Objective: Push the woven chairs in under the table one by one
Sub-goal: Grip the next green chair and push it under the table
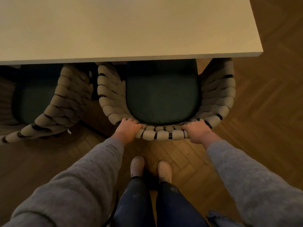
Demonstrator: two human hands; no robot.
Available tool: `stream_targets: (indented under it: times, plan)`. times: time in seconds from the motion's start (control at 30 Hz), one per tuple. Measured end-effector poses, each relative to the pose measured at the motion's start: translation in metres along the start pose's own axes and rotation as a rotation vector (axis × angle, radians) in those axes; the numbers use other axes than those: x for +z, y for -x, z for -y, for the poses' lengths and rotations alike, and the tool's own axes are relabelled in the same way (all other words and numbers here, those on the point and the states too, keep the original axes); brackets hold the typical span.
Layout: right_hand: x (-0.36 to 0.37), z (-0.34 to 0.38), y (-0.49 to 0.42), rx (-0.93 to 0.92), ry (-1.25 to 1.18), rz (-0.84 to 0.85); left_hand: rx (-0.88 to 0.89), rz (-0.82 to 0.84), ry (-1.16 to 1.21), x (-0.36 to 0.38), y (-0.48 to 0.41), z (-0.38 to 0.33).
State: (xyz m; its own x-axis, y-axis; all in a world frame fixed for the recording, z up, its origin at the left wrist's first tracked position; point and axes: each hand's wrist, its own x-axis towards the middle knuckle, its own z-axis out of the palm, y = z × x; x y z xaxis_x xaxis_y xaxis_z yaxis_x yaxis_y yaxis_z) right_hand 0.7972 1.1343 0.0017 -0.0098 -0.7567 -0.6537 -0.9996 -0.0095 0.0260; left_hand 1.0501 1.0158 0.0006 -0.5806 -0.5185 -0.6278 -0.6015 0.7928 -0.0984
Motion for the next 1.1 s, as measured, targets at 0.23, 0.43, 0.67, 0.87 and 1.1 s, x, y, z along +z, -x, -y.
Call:
stream_targets:
  times: [0.23, 0.43, 0.67, 0.87, 1.1]
  plan:
    - [-0.017, 0.028, 0.001, -0.093, -0.095, -0.055, -0.013, -0.127, 0.105, 0.01, 0.02, 0.003]
    - [-0.048, 0.105, -0.017, -0.261, -0.111, -0.171, -0.032, -0.245, 0.185, 0.034, 0.06, 0.039]
    - [-0.107, 0.227, -0.044, -0.341, -0.127, -0.297, -0.293, -0.194, 0.268, 0.101, 0.146, 0.124]
    - [-0.137, 0.359, -0.06, -0.36, -0.115, -0.363, -0.411, -0.163, 0.315, 0.158, 0.239, 0.222]
    - [-0.165, 0.479, -0.082, -0.395, -0.113, -0.405, -0.47, -0.173, 0.268, 0.199, 0.297, 0.323]
